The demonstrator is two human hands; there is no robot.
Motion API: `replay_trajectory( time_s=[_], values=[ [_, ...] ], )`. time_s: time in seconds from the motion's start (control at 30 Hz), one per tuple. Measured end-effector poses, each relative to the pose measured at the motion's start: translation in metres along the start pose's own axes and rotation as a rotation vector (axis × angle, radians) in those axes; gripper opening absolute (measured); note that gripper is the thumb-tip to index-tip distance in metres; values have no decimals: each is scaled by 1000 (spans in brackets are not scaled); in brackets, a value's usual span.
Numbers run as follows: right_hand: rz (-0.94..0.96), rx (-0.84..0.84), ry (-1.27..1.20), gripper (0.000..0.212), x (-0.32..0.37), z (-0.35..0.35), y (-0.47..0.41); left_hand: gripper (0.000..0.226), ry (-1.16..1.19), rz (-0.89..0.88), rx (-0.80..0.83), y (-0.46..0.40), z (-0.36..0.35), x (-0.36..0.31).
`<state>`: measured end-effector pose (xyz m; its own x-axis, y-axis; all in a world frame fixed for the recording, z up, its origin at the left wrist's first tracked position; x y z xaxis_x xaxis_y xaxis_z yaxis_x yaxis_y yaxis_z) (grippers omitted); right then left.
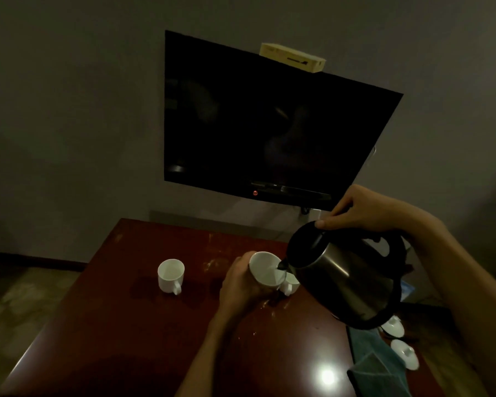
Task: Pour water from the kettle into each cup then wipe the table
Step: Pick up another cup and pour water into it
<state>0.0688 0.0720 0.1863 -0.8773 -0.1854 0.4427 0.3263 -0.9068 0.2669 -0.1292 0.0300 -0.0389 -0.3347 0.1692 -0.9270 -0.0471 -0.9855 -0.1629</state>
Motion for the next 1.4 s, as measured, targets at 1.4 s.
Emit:
replay_trajectory(
  time_s=[1.4],
  values=[
    [-15, 36, -34, 32, 0, -4, 2, 70, 49, 61, 11, -3, -4, 13]
  ],
)
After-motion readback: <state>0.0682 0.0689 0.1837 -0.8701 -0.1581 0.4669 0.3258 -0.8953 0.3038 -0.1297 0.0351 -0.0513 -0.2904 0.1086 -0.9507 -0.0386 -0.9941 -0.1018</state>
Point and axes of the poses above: each hand's wrist, its own y-axis away from the middle knuckle, its own z-axis out of the back of the hand, x = y × z, the point moved 1 cm from there along -y, towards the middle knuckle, and after that the axes turned 2 degrees about x, right-handed, at the moved point
